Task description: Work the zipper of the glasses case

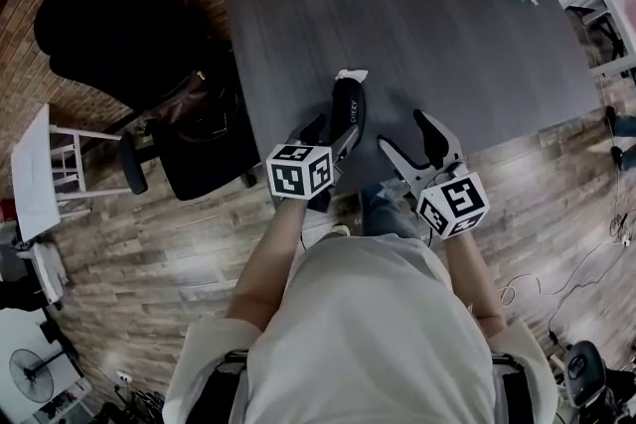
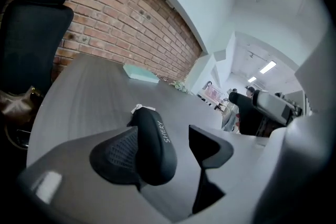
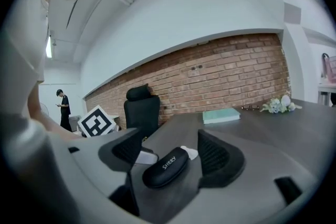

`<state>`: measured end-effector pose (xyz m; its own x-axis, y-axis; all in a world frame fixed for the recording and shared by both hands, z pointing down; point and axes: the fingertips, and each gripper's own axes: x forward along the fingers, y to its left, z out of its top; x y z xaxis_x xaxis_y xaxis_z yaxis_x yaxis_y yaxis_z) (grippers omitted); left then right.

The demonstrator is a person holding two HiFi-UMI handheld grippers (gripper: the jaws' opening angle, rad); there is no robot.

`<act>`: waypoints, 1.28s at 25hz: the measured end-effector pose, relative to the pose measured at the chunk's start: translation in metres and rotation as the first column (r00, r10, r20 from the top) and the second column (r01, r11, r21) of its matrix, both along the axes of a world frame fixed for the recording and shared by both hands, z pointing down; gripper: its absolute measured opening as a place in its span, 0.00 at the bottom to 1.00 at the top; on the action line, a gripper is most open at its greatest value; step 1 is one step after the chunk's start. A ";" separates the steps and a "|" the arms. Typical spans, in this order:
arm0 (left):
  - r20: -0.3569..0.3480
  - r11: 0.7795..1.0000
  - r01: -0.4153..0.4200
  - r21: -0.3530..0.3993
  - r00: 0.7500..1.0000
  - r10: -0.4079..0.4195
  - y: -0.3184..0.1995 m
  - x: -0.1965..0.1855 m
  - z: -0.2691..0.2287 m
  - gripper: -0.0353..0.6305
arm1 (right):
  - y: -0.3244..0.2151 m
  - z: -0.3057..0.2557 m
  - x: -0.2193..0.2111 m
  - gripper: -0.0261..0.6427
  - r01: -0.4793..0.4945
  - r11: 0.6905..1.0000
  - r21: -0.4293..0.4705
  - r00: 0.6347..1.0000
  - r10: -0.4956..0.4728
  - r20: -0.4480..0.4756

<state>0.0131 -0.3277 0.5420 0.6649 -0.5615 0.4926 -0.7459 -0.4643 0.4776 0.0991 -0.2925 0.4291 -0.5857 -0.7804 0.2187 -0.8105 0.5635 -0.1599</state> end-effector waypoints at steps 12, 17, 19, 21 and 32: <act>0.008 0.984 0.051 -0.169 0.999 -0.050 -0.038 0.017 0.053 0.50 | -0.057 0.023 0.007 0.51 0.102 0.992 -0.076 0.995 -0.102 0.017; 0.026 0.980 0.059 -0.191 0.998 -0.055 -0.039 0.027 0.062 0.50 | -0.068 0.027 0.008 0.51 0.123 0.989 -0.084 0.992 -0.121 0.027; 0.019 0.977 0.048 -0.206 0.999 -0.045 -0.038 0.035 0.066 0.51 | -0.071 0.029 0.010 0.51 0.125 0.988 -0.087 0.992 -0.123 0.030; 0.021 0.976 0.029 -0.217 0.999 -0.025 -0.036 0.044 0.071 0.54 | -0.071 0.030 0.009 0.51 0.128 0.988 -0.086 0.992 -0.125 0.033; 0.097 0.984 -0.088 -0.157 0.990 0.104 -0.020 0.066 0.066 0.45 | -0.061 0.031 0.016 0.51 0.099 0.992 -0.077 0.995 -0.097 0.036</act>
